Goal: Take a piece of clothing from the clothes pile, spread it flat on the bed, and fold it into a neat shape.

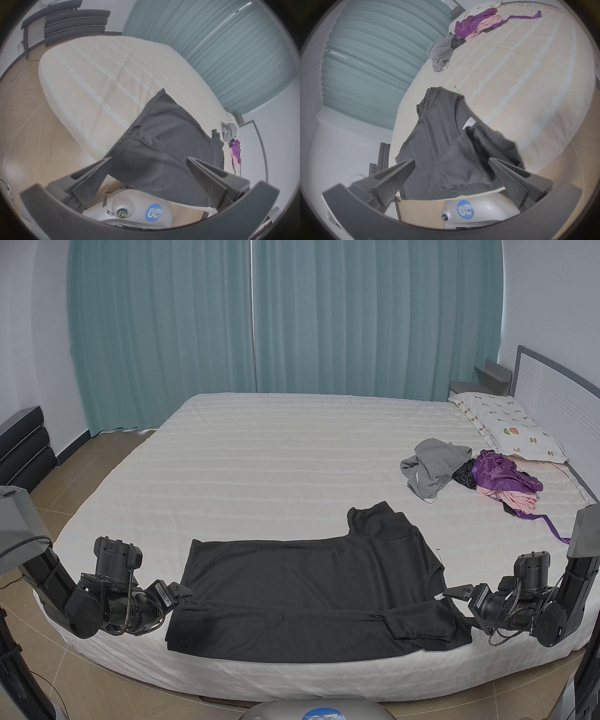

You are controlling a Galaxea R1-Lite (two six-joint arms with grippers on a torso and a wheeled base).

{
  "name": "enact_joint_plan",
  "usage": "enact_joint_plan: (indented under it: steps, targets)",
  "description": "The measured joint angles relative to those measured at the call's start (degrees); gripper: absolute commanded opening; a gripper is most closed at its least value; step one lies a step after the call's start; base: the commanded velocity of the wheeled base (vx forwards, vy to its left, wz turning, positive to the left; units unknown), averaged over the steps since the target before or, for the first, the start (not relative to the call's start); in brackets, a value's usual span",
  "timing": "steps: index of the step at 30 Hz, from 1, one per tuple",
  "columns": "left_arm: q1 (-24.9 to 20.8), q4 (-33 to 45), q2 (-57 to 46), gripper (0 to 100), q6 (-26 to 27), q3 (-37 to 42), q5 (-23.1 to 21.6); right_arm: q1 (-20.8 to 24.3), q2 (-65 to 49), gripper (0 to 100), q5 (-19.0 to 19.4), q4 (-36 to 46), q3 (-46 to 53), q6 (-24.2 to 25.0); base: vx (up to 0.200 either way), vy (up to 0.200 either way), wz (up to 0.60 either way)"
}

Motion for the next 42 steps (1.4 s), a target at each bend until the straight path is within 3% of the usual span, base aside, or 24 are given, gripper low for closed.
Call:
enact_joint_plan:
  steps: [19, 24, 36, 42]
  targets:
    - [0.30, -4.18, 0.05, 100, -5.34, -1.05, -0.02, 0.77, 1.46, 100, -0.22, -0.04, 0.57, -0.50, 0.000, 0.000, 0.00]
    - [0.63, -4.67, 0.22, 100, -5.28, -0.74, -0.11, 0.88, 1.79, 100, -0.37, -0.04, 0.68, -0.66, 0.200, 0.000, 0.00]
    - [2.84, -4.73, 4.24, 100, -4.73, -2.51, -2.86, 0.99, 2.12, 100, -0.50, -0.09, 0.88, -0.63, 0.000, 0.000, 0.00]
    - [4.72, -4.80, 6.62, 100, 0.35, -3.21, -5.24, 1.01, 2.50, 100, -0.57, -0.09, 0.90, -0.67, 0.000, 0.000, 0.00]
